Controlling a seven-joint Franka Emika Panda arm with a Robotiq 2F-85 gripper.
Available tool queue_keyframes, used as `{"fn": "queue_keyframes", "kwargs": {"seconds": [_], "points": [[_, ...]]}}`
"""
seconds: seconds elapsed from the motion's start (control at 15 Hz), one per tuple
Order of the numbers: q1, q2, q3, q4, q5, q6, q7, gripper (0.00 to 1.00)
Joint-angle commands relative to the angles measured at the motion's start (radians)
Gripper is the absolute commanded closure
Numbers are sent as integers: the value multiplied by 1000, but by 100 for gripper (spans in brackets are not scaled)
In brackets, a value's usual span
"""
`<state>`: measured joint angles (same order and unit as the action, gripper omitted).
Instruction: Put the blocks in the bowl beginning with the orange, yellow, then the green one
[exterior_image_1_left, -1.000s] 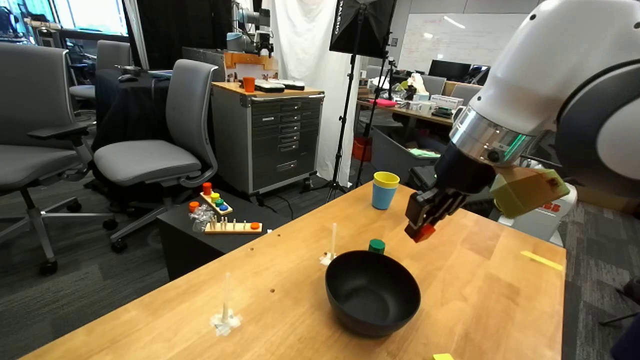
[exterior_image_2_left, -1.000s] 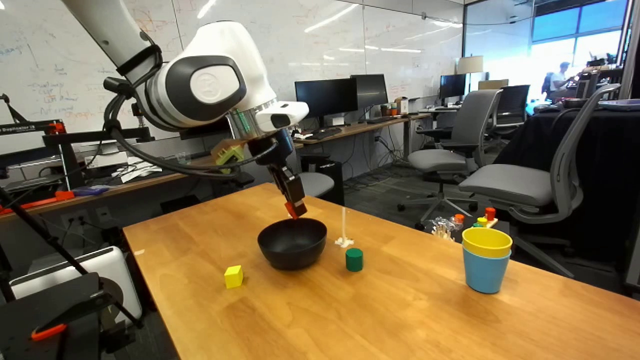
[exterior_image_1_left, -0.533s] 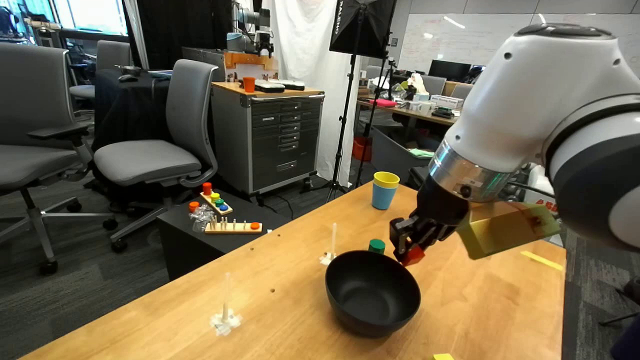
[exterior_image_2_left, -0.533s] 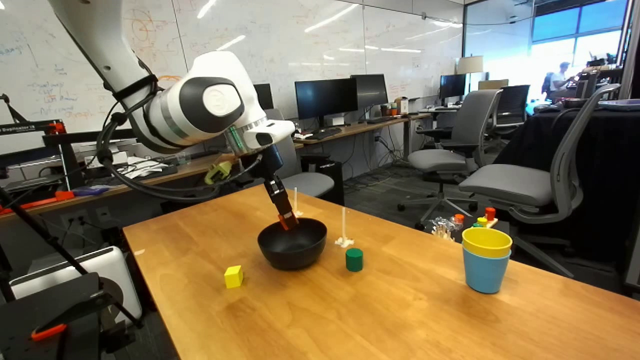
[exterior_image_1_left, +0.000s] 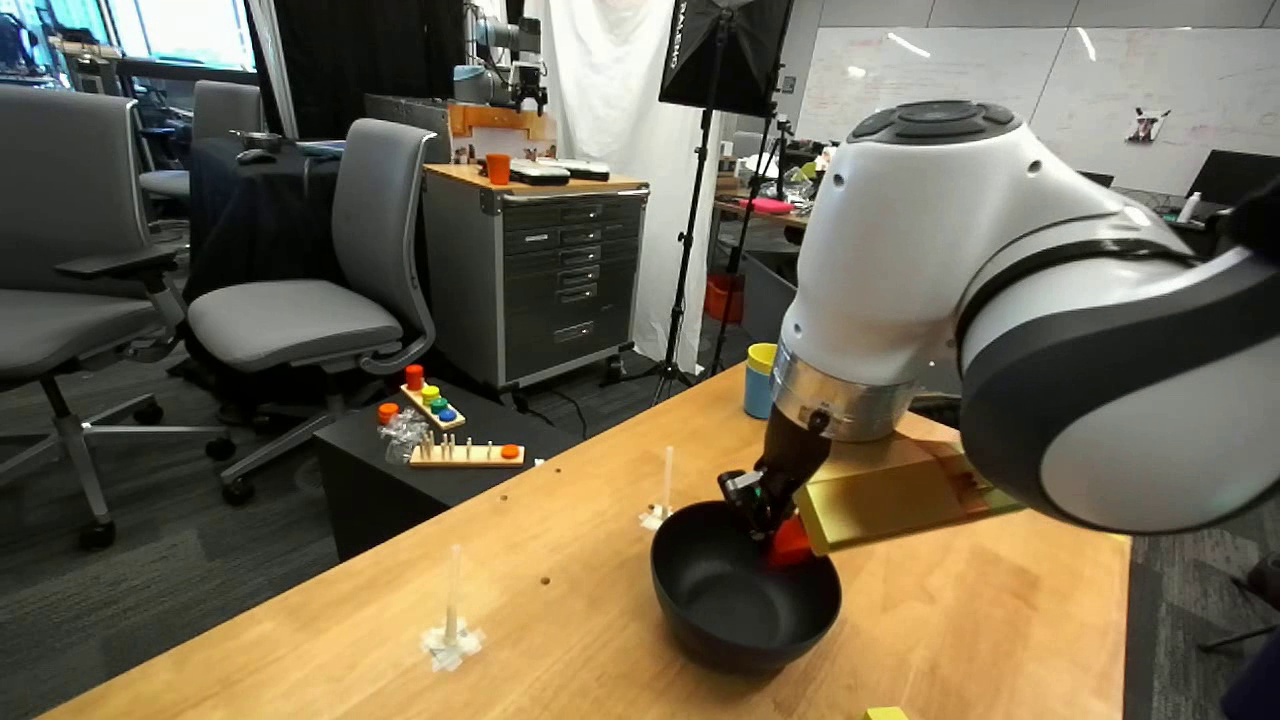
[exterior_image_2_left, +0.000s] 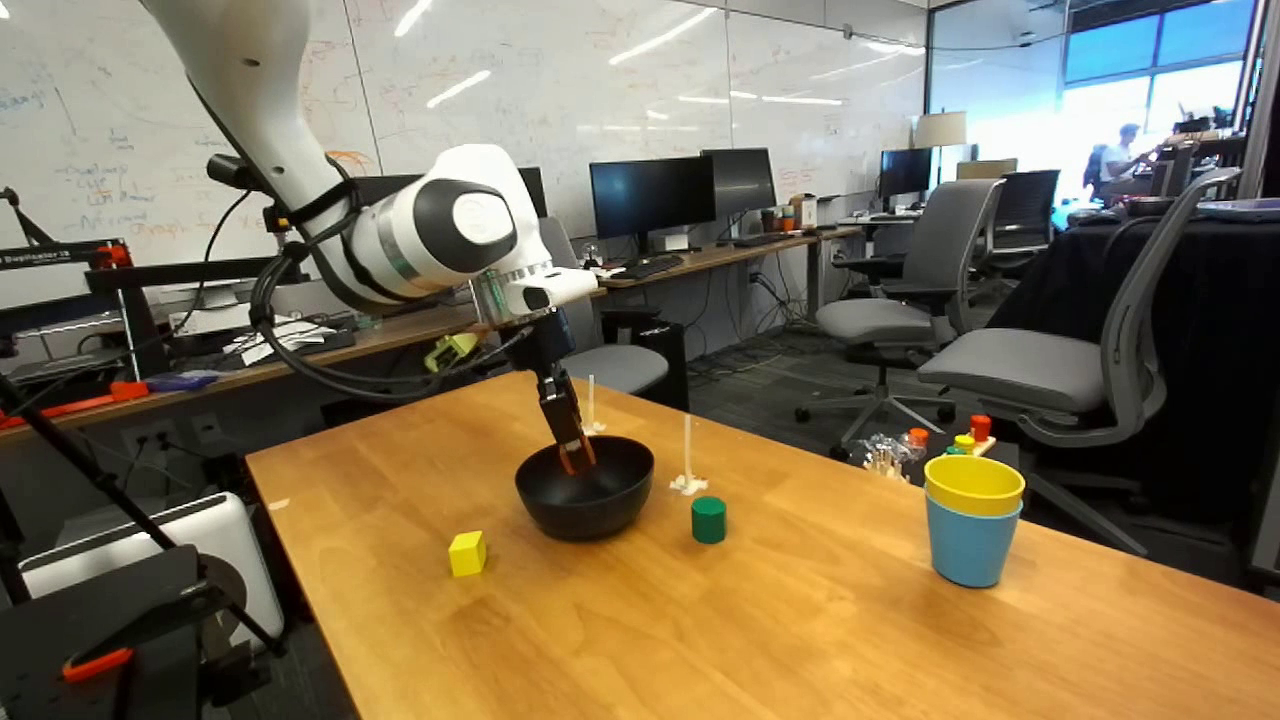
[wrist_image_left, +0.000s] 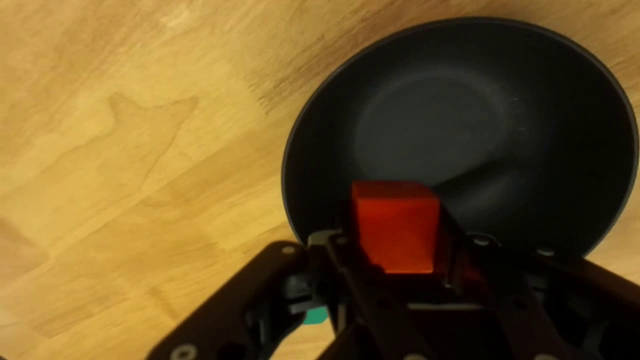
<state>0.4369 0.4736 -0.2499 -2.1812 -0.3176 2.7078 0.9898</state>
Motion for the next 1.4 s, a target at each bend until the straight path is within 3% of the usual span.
{"fn": "queue_keyframes", "kwargs": {"seconds": [0.0,0.6,0.73,0.87,1.07,1.33], "points": [[-40,46,56,69,45,-71,18,88],[-129,103,116,50,173,17,-8,88],[-135,110,120,49,195,25,-9,82],[-129,115,115,48,201,34,-8,68],[-119,115,110,45,197,53,-10,31],[-106,81,107,22,186,88,-27,0]]}}
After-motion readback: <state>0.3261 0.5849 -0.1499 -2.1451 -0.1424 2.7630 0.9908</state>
